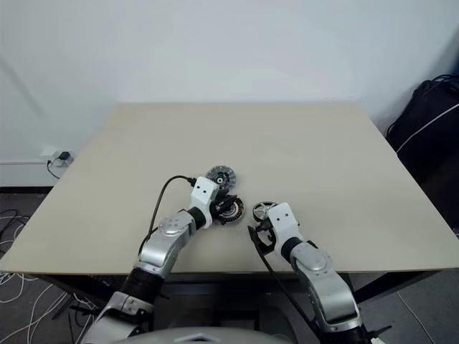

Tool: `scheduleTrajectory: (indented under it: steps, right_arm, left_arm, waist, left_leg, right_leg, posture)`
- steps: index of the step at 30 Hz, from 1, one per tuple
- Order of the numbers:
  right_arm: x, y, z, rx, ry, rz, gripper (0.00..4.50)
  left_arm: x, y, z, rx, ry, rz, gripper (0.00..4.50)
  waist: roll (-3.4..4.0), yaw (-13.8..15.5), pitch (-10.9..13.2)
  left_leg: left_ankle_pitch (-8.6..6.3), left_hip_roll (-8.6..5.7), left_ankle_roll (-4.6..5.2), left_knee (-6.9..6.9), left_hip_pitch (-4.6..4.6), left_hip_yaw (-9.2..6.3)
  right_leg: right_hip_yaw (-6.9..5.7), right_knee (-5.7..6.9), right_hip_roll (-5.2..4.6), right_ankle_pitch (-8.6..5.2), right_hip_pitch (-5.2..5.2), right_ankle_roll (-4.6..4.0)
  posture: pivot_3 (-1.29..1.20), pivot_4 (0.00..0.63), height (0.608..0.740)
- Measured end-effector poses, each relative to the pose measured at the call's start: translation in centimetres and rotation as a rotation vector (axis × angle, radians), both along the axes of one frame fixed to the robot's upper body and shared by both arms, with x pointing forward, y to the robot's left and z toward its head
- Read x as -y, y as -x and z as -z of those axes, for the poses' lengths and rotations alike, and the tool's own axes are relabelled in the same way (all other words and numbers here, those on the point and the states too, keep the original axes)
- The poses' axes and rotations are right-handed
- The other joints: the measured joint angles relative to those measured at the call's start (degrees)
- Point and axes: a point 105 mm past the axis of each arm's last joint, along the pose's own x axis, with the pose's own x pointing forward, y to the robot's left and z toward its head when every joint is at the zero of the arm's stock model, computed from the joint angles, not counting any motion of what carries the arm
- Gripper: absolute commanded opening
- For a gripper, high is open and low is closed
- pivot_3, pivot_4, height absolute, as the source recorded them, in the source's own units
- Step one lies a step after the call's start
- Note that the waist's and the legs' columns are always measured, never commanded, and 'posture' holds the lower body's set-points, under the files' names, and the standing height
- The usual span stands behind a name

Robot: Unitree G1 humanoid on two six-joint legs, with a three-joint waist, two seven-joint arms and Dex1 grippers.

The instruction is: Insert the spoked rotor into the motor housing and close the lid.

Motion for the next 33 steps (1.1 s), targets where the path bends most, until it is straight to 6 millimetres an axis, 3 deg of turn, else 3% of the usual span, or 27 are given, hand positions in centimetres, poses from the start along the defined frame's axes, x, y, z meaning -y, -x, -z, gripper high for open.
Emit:
scheduleTrajectory:
  steps: [1, 2, 12, 13, 23, 33]
  right_arm:
    - [-0.1, -0.1, -0.1, 0.004, -0.003, -0.004, 3.85]
    - [-0.2, -0.3, -0.3, 0.009, -0.004, -0.009, 3.54]
    - [-3.0, -3.0, -0.9, 0.004, 0.025, -0.088, 0.2]
    - [-3.2, -3.3, -0.8, -0.002, 0.037, -0.095, 0.03]
    - [-5.2, -7.8, 0.3, -0.051, 0.153, -0.14, 0.03]
    - [-7.0, -9.1, 1.6, -0.074, 0.194, -0.177, 0.03]
  left_arm:
    - [-0.4, 0.3, 0.0, 0.006, -0.003, -0.005, 0.05]
    - [-0.7, 0.5, 0.0, 0.006, -0.008, -0.011, 0.0]
    - [-4.2, 4.6, 2.6, -0.023, -0.071, -0.056, 0.0]
    - [-4.3, 5.0, 2.8, -0.026, -0.077, -0.054, 0.0]
    - [-5.9, 7.8, 4.3, -0.026, -0.141, -0.109, 0.0]
    - [-6.0, 8.5, 4.6, -0.039, -0.138, -0.122, 0.0]
  waist:
    - [0.0, 0.0, 0.0]
    - [0.01, 0.0, 0.0]
    - [0.01, -0.1, 0.0]
    - [0.01, -0.1, 0.0]
    - [0.04, -0.3, 0.0]
    - [0.11, -0.4, -0.1]
  left_leg:
    - [0.0, 0.0, 0.0, 0.0, 0.0, 0.0]
    - [0.0, 0.0, 0.0, 0.0, 0.01, 0.0]
    - [-0.07, 0.0, 0.19, 0.0, 0.13, 0.01]
    - [-0.07, 0.0, 0.19, 0.0, 0.12, 0.01]
    - [-0.05, -0.06, 0.21, -0.07, 0.13, 0.02]
    - [-0.06, -0.08, 0.22, -0.1, 0.14, 0.01]
  right_leg:
    - [0.0, 0.01, 0.0, 0.0, 0.0, 0.0]
    - [0.0, 0.01, 0.0, 0.0, -0.01, 0.0]
    - [-0.01, 0.03, -0.01, 0.01, -0.06, -0.02]
    - [-0.01, 0.04, -0.01, 0.02, -0.06, -0.03]
    - [-0.05, 0.05, -0.07, 0.07, -0.11, -0.12]
    - [-0.06, 0.08, -0.08, 0.08, -0.13, -0.13]
  posture:
    - [0.0, 0.0, 0.74]
    - [0.0, 0.0, 0.74]
    - [0.0, 0.0, 0.74]
    - [0.0, 0.0, 0.74]
    - [0.0, 0.0, 0.74]
    - [0.0, 0.0, 0.74]
